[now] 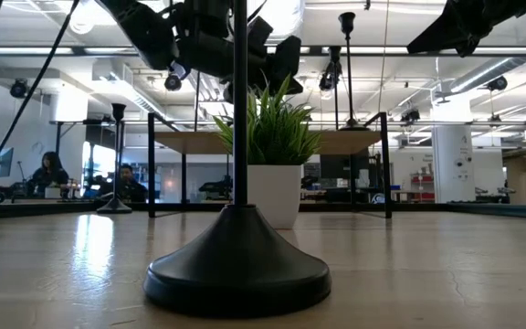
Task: Pick & Place candle stick holders
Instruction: Put the transparent glass candle holder on the shelf, then align the black candlestick holder with the black candlestick holder on the shelf
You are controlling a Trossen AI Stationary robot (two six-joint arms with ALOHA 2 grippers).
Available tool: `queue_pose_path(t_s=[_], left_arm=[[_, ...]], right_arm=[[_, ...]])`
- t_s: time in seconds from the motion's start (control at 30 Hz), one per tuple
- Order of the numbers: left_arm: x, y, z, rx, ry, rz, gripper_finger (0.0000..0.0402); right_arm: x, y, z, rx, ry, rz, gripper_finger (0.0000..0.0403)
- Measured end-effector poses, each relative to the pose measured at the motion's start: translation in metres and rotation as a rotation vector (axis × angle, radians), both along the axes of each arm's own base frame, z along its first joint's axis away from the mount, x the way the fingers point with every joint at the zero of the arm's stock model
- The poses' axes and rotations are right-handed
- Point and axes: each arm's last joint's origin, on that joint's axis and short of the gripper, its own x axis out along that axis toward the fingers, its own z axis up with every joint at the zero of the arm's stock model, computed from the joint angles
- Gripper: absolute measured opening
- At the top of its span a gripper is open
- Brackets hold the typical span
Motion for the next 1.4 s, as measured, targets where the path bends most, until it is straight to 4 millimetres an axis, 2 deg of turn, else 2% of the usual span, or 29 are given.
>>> queue_pose_path(t_s=[0.43, 1.1, 1.2, 1.3, 1.4], left_arm=[[-0.004, 0.016, -0.004, -0.024, 0.024, 0.113, 0.0001], [-0.008, 0.020, -0.008, -0.006, 0.053, 0.253, 0.0000], [-0.007, 0.013, -0.005, -0.007, 0.061, 0.149, 0.0000], [-0.010, -0.001, 0.008, 0.005, 0.055, 0.026, 0.0000], [-0.022, -0.017, 0.025, 0.023, 0.101, -0.029, 0.0000]], right_arm=[[0.000, 0.000, 0.000, 0.003, -0.003, -0.002, 0.0008], [0.000, 0.000, 0.000, 0.003, -0.003, -0.002, 0.0008], [0.000, 0.000, 0.000, 0.003, -0.002, -0.002, 0.0008], [-0.001, 0.000, -0.001, 0.001, 0.011, -0.002, 0.0008], [-0.002, 0.000, -0.003, 0.015, 0.030, -0.009, 0.0008]])
